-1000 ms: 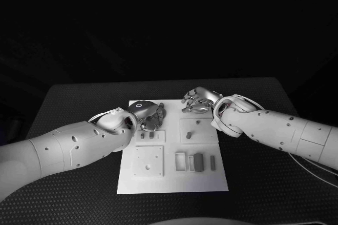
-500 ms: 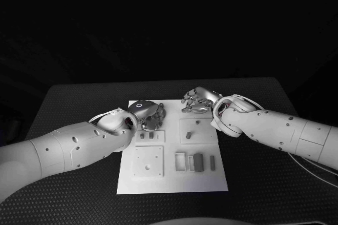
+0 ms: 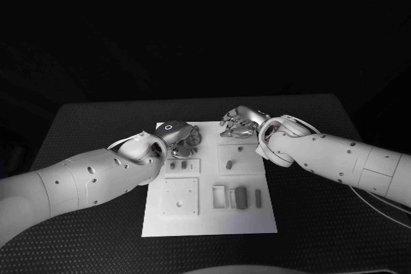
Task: Assemble the parts on the task board
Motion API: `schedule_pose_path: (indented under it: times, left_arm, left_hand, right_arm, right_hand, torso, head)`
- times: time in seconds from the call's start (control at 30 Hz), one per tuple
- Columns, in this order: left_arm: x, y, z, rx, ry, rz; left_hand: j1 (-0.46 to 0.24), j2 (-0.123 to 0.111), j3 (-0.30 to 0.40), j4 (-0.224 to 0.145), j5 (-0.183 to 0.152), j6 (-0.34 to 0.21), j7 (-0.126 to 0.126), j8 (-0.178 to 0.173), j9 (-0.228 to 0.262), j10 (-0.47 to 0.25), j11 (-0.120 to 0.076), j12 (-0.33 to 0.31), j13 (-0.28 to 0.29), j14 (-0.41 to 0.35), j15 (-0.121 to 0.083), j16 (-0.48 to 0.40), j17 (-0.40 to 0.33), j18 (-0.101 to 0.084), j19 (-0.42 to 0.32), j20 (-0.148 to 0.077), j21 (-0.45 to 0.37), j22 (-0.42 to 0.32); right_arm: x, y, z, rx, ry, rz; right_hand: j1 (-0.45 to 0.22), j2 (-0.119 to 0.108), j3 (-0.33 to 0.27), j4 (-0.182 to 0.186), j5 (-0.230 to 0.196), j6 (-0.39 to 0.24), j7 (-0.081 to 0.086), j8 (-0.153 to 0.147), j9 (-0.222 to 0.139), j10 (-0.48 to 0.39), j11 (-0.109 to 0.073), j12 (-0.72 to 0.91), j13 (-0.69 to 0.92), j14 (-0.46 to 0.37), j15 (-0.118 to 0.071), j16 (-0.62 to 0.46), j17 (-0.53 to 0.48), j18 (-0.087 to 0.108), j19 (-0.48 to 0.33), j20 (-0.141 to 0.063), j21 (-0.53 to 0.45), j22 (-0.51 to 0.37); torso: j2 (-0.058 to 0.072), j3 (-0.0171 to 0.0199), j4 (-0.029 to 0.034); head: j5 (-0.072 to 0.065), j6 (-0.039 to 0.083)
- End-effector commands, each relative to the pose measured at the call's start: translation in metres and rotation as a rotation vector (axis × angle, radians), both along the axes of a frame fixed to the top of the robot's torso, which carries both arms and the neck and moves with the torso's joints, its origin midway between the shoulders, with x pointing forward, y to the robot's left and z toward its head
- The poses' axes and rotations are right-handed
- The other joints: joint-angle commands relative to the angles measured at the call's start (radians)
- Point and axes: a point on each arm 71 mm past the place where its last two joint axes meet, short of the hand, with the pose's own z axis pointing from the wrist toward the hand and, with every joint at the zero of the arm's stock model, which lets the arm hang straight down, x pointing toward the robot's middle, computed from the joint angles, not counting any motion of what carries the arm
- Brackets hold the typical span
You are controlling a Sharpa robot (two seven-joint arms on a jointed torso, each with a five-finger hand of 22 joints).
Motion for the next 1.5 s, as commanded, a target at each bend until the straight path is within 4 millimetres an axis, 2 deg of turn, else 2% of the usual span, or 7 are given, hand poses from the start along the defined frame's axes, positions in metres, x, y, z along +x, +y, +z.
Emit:
schedule_pose_path:
  times: [0.03,0.6,0.97,1.5]
  left_arm:
    - [0.0,-0.003,-0.002,0.019,0.025,-0.001]
    - [0.0,-0.009,-0.01,0.062,0.06,-0.004]
    - [0.002,-0.008,-0.011,0.074,0.058,0.006]
    - [0.002,-0.008,-0.014,0.11,0.08,0.013]
  left_hand:
    - [-0.012,-0.003,0.003,0.005,-0.004,0.01,0.005,0.005,0.003,0.002,0.002,0.001,0.003,0.009,0.001,0.007,0.001,0.08,0.007,-0.002,0.003,0.003]
    - [-0.019,0.009,-0.002,0.008,-0.007,0.015,0.01,0.005,0.002,0.012,-0.003,0.005,0.017,0.023,-0.004,0.028,0.008,0.086,0.026,-0.007,0.016,0.022]
    - [-0.016,0.022,0.002,0.007,-0.002,0.021,0.008,0.006,0.001,0.024,-0.009,0.009,0.031,0.03,-0.01,0.044,0.014,0.089,0.036,-0.011,0.025,0.035]
    - [-0.019,0.041,0.008,0.012,0.012,0.037,0.001,0.011,0.001,0.044,-0.021,0.018,0.062,0.053,-0.022,0.07,0.019,0.092,0.064,-0.023,0.049,0.04]
  right_arm:
    - [0.0,0.001,0.0,-0.002,0.0,0.009]
    - [0.0,0.002,0.0,-0.001,0.001,0.011]
    - [0.0,0.002,0.0,0.0,0.001,0.011]
    - [0.0,0.002,0.0,0.0,0.001,0.012]
  right_hand:
    - [-0.002,0.005,0.0,-0.004,0.001,0.0,0.005,0.006,-0.001,0.003,0.007,0.007,0.001,-0.006,-0.001,-0.003,-0.001,0.059,0.0,-0.009,-0.002,0.02]
    - [-0.003,0.005,0.0,-0.004,0.001,0.0,0.005,0.006,-0.002,0.003,0.007,0.007,0.001,-0.006,-0.001,-0.003,-0.001,0.059,0.0,-0.009,-0.003,0.02]
    - [-0.003,0.005,0.0,-0.004,0.001,0.0,0.005,0.006,-0.002,0.003,0.007,0.007,0.001,-0.006,0.0,-0.003,-0.001,0.059,0.0,-0.009,-0.003,0.02]
    - [-0.004,0.005,0.0,-0.004,0.001,0.0,0.005,0.007,-0.002,0.003,0.007,0.007,0.001,-0.007,0.0,-0.003,-0.001,0.059,0.0,-0.009,-0.003,0.02]
  torso:
    - [0.0,-0.0005,0.0002]
    - [0.0,-0.0013,0.0001]
    - [0.0,0.0,0.0]
    - [0.0,-0.001,0.0001]
  head:
    - [0.0,-0.002]
    - [0.0,-0.005]
    - [0.001,-0.005]
    - [0.0,-0.007]
